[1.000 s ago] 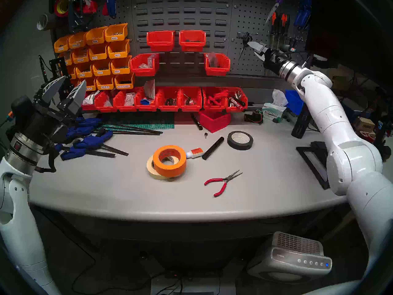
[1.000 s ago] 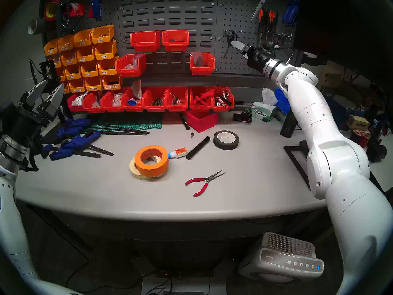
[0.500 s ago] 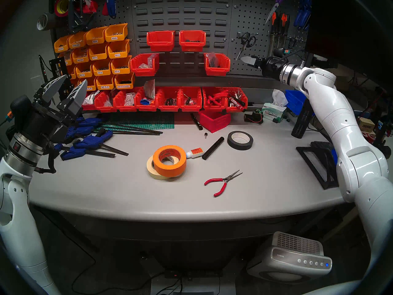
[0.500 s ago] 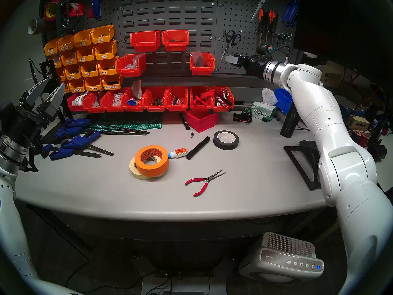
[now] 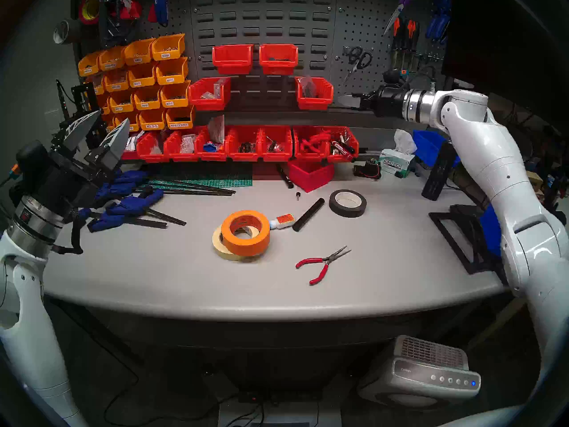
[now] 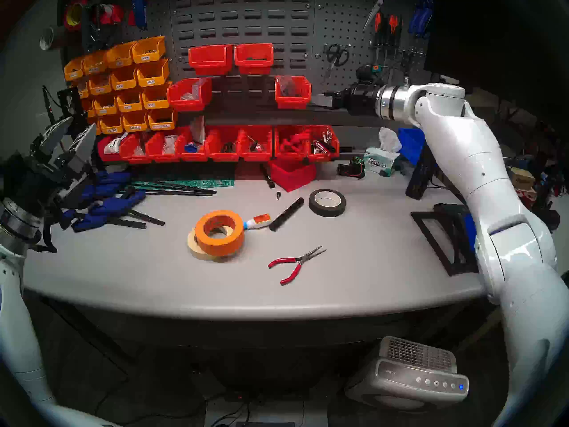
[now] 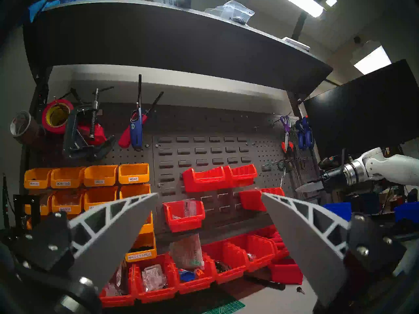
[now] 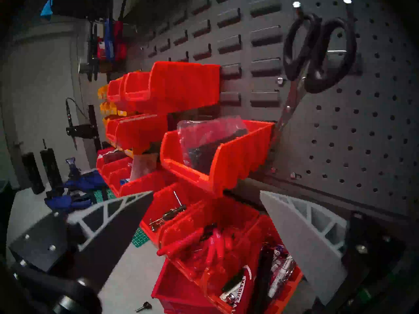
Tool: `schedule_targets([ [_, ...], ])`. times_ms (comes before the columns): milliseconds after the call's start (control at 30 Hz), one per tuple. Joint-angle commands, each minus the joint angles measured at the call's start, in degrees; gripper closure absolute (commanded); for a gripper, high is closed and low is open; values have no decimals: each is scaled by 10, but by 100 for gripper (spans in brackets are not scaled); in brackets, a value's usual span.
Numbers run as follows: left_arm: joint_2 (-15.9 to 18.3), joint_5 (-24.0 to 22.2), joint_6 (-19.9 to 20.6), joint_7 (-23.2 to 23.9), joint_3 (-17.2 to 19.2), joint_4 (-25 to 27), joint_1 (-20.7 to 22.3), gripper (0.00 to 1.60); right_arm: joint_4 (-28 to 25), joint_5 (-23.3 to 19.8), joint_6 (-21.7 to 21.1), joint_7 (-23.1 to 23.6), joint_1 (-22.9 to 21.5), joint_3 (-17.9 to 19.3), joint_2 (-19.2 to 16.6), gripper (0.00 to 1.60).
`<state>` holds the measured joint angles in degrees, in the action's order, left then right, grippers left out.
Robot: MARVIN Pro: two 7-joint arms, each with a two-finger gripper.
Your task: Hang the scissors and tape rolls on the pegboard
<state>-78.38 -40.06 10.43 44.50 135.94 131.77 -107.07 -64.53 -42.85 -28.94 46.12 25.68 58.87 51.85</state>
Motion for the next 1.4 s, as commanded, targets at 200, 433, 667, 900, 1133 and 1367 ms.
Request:
schedule_targets([
  [200, -5, -1, -2, 4, 0, 9, -2, 0, -114, 7, -3, 39, 3, 1, -38, 0],
  [433, -8, 0, -2, 7, -2, 10, -4, 0, -172, -2, -23, 48, 31, 9, -66, 0],
  [667, -12, 0, -1, 10, -4, 11, -5, 0, -233, -8, -65, 50, 50, 11, -92, 0],
  [900, -16, -3, 0, 13, -10, 20, -7, 0, -295, -17, -104, 26, 76, 28, -121, 0],
  [1133, -21, -4, -1, 14, 3, 20, -11, 0, -333, -2, -92, -14, 92, 38, -122, 0],
  [1367, -27, -1, -1, 18, 12, 11, -16, 0, -407, -7, -94, -45, 139, 56, -157, 0],
])
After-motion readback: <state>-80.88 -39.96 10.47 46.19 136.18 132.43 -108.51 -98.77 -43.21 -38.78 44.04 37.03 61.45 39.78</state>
